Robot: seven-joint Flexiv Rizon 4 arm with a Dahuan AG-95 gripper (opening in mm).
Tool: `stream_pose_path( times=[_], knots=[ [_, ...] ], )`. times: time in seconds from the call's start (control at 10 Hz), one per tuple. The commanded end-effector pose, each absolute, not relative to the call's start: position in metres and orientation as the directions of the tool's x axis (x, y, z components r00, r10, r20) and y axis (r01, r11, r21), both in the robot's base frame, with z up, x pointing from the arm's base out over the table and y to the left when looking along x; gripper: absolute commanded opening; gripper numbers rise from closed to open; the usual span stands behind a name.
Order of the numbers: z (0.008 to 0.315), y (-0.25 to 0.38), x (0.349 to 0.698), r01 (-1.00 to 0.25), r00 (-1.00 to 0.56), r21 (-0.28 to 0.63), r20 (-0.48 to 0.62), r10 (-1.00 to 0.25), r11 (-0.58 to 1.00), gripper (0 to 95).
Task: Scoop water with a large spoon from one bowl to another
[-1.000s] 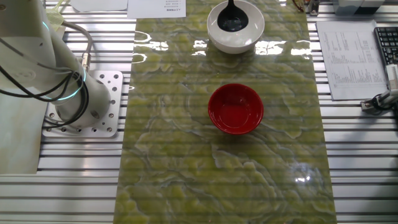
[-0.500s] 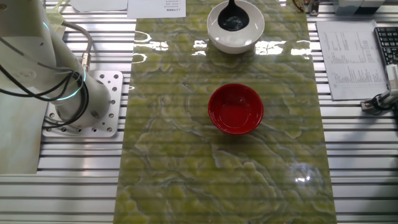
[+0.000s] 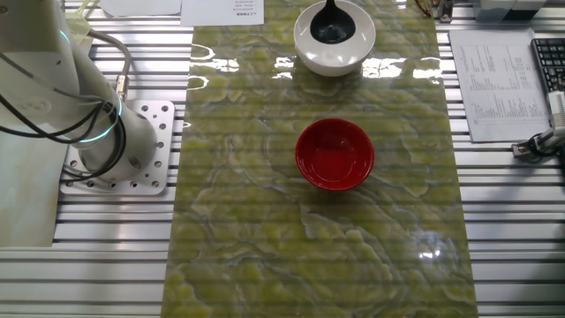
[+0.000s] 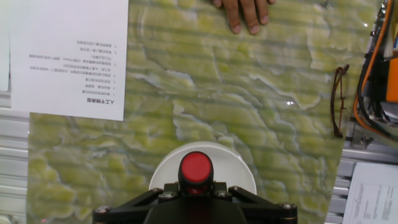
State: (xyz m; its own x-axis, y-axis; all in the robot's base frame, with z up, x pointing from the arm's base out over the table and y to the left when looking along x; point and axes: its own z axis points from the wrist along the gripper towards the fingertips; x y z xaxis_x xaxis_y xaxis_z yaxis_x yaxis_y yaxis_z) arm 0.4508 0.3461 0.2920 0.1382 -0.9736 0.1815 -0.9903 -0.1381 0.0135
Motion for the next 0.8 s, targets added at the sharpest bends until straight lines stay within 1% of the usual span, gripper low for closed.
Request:
stream_pose_path(
  times=[0.1,0.8],
  knots=[
    [0.294,0.342,0.451,-0.990,0.138,0.013,0.182,-0.974,-0.138,0.0],
    [0.299,0.330,0.449,-0.989,0.146,0.012,0.188,-0.971,-0.147,0.0]
  ],
)
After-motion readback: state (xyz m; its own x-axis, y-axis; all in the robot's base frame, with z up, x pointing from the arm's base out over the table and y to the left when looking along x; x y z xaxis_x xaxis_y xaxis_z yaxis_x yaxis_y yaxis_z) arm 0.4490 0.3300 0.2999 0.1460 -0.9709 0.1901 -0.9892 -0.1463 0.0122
